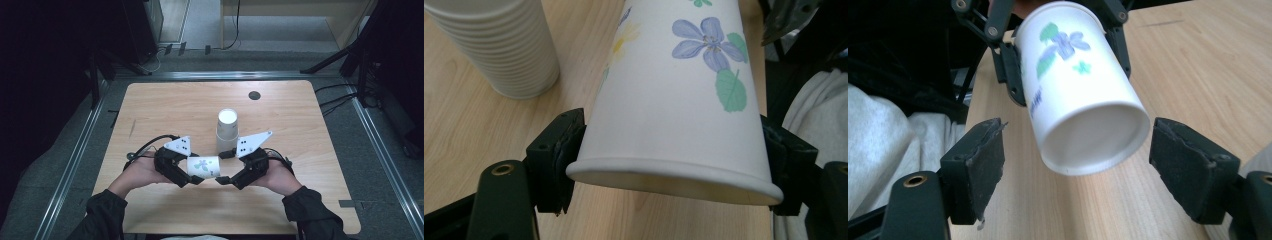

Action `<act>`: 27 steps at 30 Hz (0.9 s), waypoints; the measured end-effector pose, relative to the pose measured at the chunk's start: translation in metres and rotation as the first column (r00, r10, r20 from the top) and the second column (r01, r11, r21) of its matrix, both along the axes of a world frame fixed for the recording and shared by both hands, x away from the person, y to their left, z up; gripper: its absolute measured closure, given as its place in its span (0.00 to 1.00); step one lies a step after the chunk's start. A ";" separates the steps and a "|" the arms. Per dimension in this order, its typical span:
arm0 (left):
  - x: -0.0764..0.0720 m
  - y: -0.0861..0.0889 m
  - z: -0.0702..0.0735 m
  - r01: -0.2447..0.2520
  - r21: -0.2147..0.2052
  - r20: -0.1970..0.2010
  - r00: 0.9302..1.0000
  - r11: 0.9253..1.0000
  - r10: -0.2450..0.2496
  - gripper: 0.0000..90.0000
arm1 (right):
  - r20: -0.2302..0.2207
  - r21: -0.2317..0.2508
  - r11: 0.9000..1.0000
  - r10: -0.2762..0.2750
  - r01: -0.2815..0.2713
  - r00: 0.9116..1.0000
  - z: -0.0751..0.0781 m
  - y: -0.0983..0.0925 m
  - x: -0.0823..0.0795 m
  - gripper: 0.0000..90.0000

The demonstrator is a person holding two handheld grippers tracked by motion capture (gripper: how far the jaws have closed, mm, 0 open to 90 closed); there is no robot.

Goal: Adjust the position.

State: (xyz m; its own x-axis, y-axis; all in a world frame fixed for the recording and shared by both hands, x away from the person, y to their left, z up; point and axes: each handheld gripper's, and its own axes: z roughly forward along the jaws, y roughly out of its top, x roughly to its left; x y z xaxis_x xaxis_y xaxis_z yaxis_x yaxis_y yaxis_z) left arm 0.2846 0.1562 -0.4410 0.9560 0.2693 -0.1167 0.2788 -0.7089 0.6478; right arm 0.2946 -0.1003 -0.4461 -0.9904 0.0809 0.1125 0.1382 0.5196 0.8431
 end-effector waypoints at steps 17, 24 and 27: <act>-0.002 -0.024 -0.016 0.048 0.197 -0.043 0.998 0.979 -0.040 0.27 | -0.021 -0.122 0.991 0.056 -0.058 0.998 -0.023 0.022 -0.001 0.27; -0.006 -0.033 -0.020 0.068 0.239 -0.040 0.997 0.969 -0.060 0.27 | -0.025 -0.160 0.983 0.086 -0.089 0.996 -0.031 0.030 -0.003 0.29; -0.008 -0.035 -0.021 0.075 0.246 -0.041 0.997 0.966 -0.066 0.27 | -0.024 -0.181 0.979 0.094 -0.097 0.995 -0.034 0.033 -0.004 0.29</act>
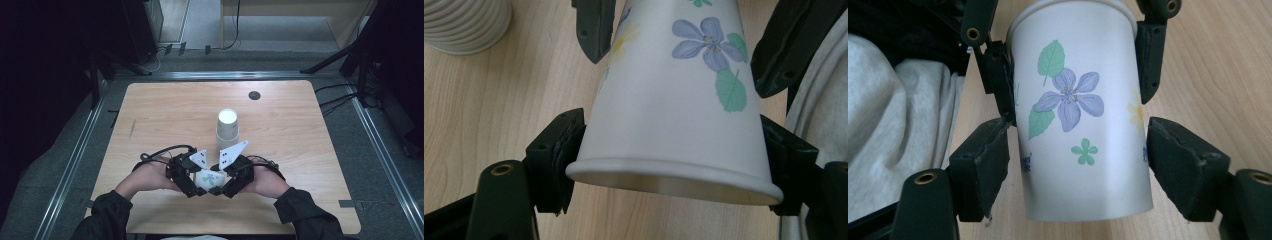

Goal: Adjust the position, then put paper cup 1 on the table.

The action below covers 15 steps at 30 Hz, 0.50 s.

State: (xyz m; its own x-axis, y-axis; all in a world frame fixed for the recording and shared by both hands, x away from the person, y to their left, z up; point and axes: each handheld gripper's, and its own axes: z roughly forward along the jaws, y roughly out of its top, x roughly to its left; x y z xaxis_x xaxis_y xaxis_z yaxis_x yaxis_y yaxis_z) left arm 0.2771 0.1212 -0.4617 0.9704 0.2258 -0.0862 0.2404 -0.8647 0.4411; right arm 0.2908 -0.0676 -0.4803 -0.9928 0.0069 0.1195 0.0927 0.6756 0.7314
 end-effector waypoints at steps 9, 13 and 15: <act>-0.001 -0.003 -0.001 0.005 0.004 -0.004 1.000 1.000 -0.005 0.26 | 0.005 -0.027 1.000 0.010 -0.010 1.000 -0.003 0.004 -0.002 0.35; -0.001 -0.002 -0.001 0.013 -0.002 -0.008 1.000 1.000 -0.013 0.26 | 0.009 -0.034 0.999 0.018 -0.017 1.000 -0.003 0.004 -0.002 0.37; -0.001 -0.001 -0.001 0.016 -0.011 -0.002 1.000 1.000 -0.016 0.26 | 0.015 -0.035 0.999 0.020 -0.019 1.000 -0.003 0.005 -0.003 0.37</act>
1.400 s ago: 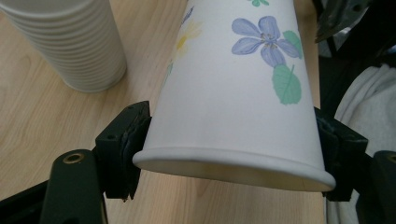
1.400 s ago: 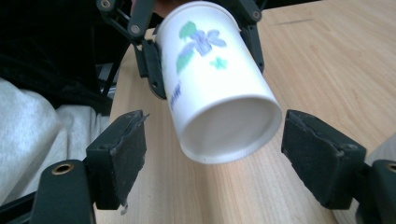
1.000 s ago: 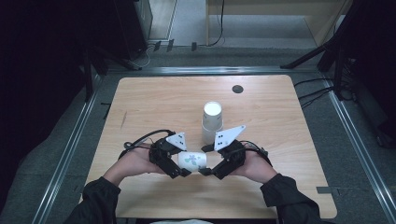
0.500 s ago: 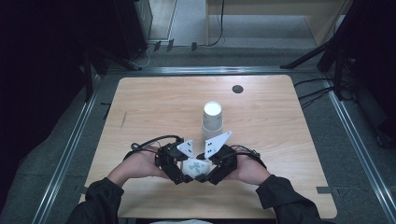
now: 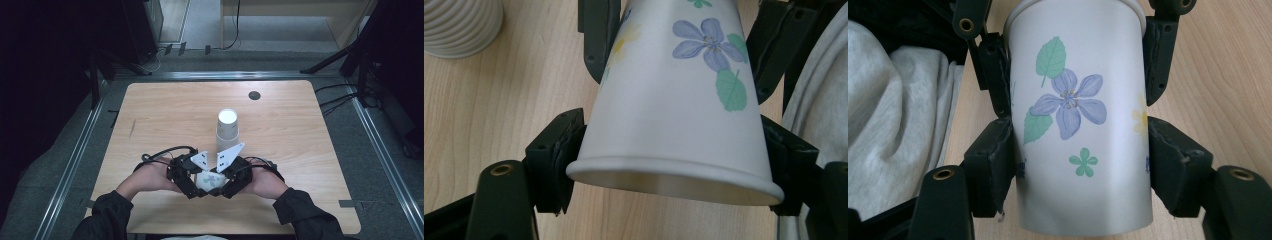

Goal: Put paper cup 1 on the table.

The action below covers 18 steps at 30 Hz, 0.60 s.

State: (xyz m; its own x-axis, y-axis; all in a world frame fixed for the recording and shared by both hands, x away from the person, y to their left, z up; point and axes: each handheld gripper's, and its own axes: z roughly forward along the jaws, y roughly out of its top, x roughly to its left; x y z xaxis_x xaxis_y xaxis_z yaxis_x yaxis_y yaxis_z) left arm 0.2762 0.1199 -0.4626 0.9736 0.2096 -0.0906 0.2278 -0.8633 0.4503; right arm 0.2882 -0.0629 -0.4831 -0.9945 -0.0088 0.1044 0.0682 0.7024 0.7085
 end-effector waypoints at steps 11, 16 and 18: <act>0.007 0.019 0.013 -0.058 -0.150 0.034 0.997 0.987 0.063 0.18 | 0.016 0.059 0.997 -0.056 0.055 0.998 0.014 -0.015 0.007 0.37; 0.006 0.029 0.017 -0.088 -0.220 0.057 0.993 0.972 0.103 0.19 | 0.011 0.118 0.989 -0.089 0.087 0.996 0.022 -0.026 0.011 0.37; 0.006 0.031 0.018 -0.093 -0.256 0.055 0.992 0.962 0.110 0.19 | 0.005 0.145 0.984 -0.106 0.104 0.994 0.026 -0.031 0.013 0.37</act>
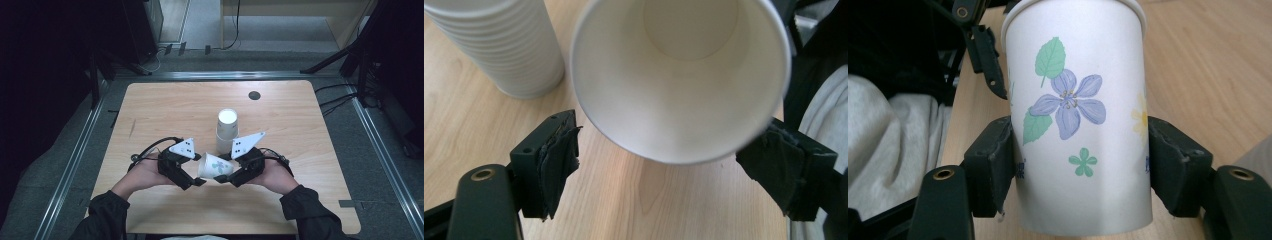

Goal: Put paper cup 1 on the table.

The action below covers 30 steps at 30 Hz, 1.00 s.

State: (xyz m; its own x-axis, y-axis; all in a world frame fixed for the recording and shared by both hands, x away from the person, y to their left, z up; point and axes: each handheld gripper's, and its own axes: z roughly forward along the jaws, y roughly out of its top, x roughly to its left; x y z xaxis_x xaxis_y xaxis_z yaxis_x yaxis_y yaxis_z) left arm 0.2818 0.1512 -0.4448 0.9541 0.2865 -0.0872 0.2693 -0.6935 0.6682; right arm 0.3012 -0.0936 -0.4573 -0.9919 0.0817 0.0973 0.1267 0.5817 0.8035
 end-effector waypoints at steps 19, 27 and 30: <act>0.001 0.004 0.011 -0.070 -0.274 -0.059 0.997 0.959 0.056 0.20 | -0.058 0.178 0.984 -0.023 0.033 0.998 0.015 -0.016 0.005 0.37; -0.001 0.000 0.013 -0.079 -0.324 -0.056 0.996 0.943 0.064 0.20 | -0.069 0.187 0.982 -0.003 0.016 0.998 0.014 -0.012 0.003 0.37; 0.000 0.001 0.013 -0.082 -0.352 -0.071 0.996 0.933 0.060 0.20 | -0.079 0.196 0.980 0.002 0.013 0.997 0.014 -0.012 0.003 0.37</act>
